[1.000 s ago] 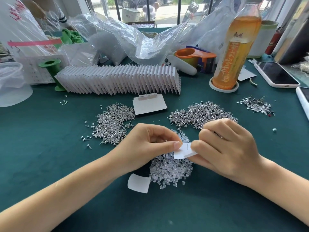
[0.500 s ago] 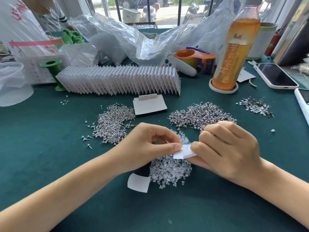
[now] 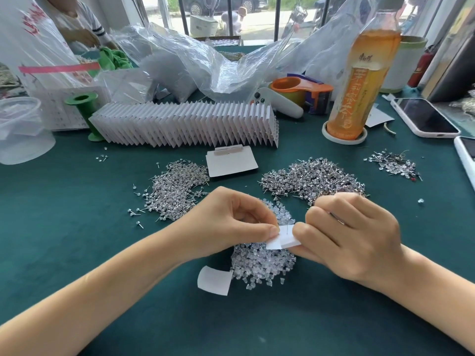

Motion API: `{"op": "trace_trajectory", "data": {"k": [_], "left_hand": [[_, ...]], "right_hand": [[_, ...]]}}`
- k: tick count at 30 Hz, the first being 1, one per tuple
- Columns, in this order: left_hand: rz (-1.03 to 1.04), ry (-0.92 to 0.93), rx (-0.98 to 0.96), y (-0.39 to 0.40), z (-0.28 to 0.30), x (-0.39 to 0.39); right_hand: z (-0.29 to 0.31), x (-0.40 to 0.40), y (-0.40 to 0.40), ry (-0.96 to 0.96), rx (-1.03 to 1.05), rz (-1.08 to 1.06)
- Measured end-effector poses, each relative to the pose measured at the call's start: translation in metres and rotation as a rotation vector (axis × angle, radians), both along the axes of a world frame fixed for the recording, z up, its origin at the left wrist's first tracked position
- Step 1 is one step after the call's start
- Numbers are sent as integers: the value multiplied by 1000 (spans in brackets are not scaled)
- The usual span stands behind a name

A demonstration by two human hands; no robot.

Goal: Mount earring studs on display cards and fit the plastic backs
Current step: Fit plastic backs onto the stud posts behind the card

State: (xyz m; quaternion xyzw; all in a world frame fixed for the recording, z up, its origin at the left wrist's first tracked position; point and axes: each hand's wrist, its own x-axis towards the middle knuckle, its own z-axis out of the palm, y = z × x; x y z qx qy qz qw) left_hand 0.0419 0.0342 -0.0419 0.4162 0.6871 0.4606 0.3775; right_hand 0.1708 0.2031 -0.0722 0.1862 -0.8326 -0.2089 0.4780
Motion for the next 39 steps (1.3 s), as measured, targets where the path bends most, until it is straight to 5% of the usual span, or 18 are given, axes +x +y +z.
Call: {"op": "trace_trajectory", "data": {"k": [33, 39], "left_hand": [[-19, 115, 90, 0, -3, -9], [313, 548, 154, -5, -12, -46]], "right_hand": [[0, -1, 3, -2, -10, -24], [-2, -2, 3, -6, -110, 11]]}}
